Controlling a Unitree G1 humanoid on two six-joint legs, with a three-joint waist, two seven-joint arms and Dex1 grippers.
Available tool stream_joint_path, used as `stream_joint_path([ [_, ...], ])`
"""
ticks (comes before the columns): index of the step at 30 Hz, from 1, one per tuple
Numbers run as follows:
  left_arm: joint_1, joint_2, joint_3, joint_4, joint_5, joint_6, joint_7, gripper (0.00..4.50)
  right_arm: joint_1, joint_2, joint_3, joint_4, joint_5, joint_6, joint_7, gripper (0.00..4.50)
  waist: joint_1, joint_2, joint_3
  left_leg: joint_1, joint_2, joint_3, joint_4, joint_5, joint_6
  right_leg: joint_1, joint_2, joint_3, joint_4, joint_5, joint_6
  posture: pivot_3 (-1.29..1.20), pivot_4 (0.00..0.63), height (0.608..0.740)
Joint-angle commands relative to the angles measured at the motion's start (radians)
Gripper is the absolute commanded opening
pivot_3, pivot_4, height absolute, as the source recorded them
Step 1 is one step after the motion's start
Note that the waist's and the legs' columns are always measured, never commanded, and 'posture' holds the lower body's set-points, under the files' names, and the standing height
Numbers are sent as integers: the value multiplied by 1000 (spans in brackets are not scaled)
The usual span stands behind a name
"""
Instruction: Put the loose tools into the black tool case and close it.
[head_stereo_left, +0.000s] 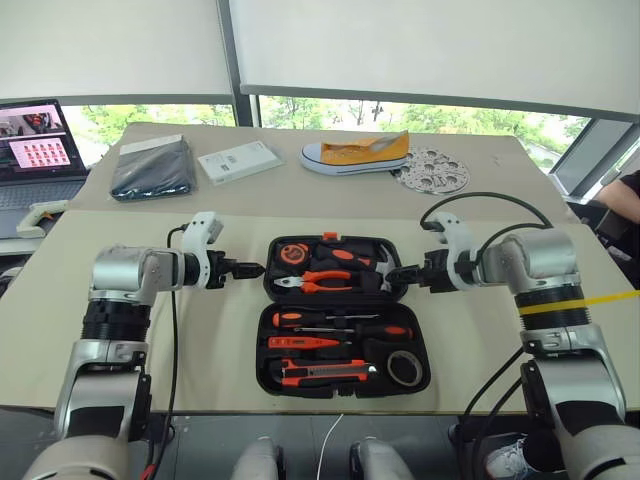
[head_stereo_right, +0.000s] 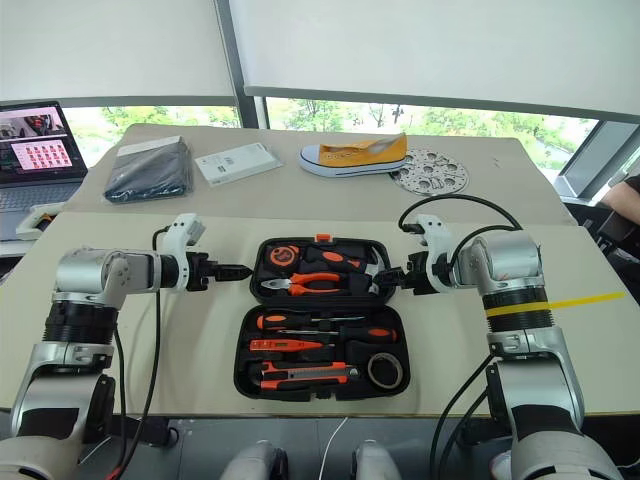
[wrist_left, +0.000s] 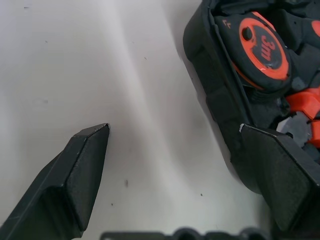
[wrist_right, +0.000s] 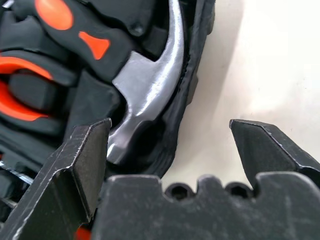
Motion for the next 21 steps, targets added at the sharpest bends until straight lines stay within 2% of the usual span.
stream_joint_path([
  [1, -3, -22, 23, -20, -35, 22, 5, 4500, -24, -21, -10, 4, -5, -25, -2, 3011, -1, 0, 0, 0, 0, 0, 0, 0, 0, 0, 0, 0, 0, 0, 0, 0, 150, 740],
  [6, -19, 20, 41, 6, -22, 12, 6, 4500, -19, -33, -42, -38, 39, 8, 14, 1303, -3, 0, 0, 0, 0, -1, 1, 0, 0, 0, 0, 0, 1, 0, 0, 0, 150, 740],
  [12, -28, 82, 61, 36, -53, 32, -35, 4500, -3, -47, -64, -58, 62, 4, 24, 1303, -14, 0, 0, 0, 0, -1, 0, 0, 0, 0, 1, 0, 1, 0, 0, 0, 150, 740],
  [16, -48, 56, 84, 10, -107, 108, -40, 4500, 3, -48, -55, -49, 59, 1, 10, 1303, -12, 0, 0, 0, 0, -1, 0, 0, 0, 0, 1, 0, 0, 0, 0, 0, 150, 740],
  [21, -48, 31, 80, 6, -120, 116, -20, 4500, 20, -37, -42, -70, 65, 20, 3, 1303, -9, 0, 0, 0, 0, -1, 0, 0, 0, 0, 0, 0, 0, 0, 0, 0, 150, 740],
])
